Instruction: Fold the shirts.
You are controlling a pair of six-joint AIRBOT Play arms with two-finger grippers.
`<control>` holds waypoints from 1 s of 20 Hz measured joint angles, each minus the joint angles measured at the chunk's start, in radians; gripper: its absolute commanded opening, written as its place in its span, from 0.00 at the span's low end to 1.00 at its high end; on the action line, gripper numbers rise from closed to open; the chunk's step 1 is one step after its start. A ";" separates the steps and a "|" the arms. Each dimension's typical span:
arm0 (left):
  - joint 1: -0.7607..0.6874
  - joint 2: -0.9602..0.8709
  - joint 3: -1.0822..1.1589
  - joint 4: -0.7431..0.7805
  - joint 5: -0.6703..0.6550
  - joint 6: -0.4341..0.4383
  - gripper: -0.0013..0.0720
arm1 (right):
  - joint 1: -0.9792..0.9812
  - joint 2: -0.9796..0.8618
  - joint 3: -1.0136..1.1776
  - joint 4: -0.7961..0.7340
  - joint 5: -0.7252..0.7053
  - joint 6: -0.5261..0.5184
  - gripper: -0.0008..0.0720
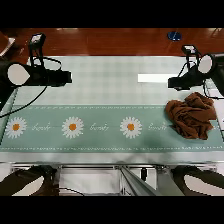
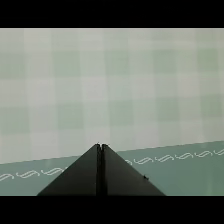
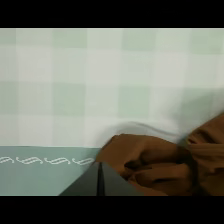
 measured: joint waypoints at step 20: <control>0.000 -0.001 0.000 0.000 0.014 0.000 0.16 | 0.000 0.000 0.000 0.000 -0.054 0.000 0.06</control>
